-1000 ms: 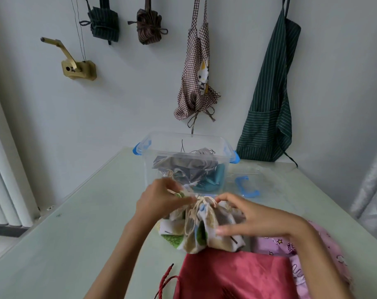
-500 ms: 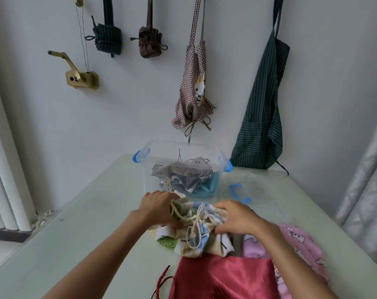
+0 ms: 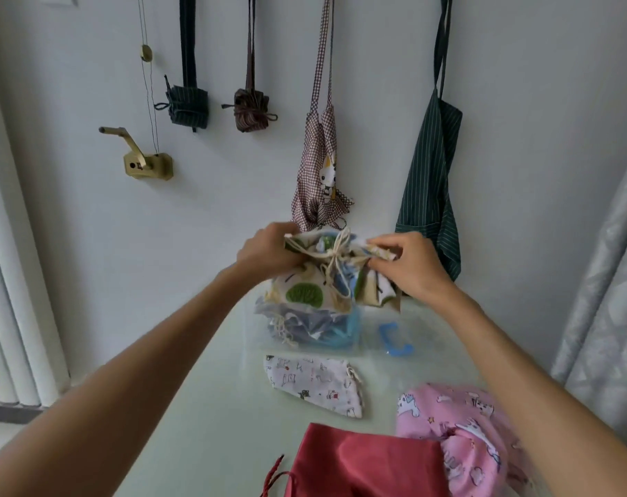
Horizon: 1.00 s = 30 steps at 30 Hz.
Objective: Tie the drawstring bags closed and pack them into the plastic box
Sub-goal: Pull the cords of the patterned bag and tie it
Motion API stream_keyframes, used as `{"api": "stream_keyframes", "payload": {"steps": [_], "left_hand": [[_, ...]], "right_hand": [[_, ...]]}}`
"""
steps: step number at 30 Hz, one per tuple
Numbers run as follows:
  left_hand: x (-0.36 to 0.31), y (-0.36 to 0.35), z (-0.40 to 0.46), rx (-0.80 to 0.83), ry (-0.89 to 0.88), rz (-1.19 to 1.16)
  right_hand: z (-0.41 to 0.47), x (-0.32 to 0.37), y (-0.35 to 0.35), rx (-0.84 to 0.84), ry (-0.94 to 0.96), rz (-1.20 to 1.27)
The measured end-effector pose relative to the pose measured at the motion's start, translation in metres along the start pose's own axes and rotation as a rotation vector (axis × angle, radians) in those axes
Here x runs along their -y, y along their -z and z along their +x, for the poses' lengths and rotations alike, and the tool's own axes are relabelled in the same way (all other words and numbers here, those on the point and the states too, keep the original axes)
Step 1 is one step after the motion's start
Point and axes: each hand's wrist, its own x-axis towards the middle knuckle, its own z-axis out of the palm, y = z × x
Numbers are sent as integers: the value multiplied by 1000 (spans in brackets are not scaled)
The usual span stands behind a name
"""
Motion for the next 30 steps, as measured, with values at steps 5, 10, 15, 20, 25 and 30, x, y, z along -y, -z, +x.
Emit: {"api": "stream_keyframes", "payload": {"steps": [5, 10, 15, 20, 25, 30], "left_hand": [[-7, -3, 35, -302, 19, 49], [45, -60, 63, -168, 111, 315], [86, -85, 80, 231, -39, 359], [82, -95, 92, 542, 179, 315], [84, -104, 97, 570, 275, 353], [73, -95, 73, 35, 99, 447]], "right_hand": [[36, -1, -20, -283, 193, -197], [52, -64, -83, 184, 70, -390], [49, -92, -107, 429, -177, -223], [55, -95, -121, 582, -148, -357], [74, -96, -127, 800, -273, -521], [52, -87, -110, 503, -187, -344]]}}
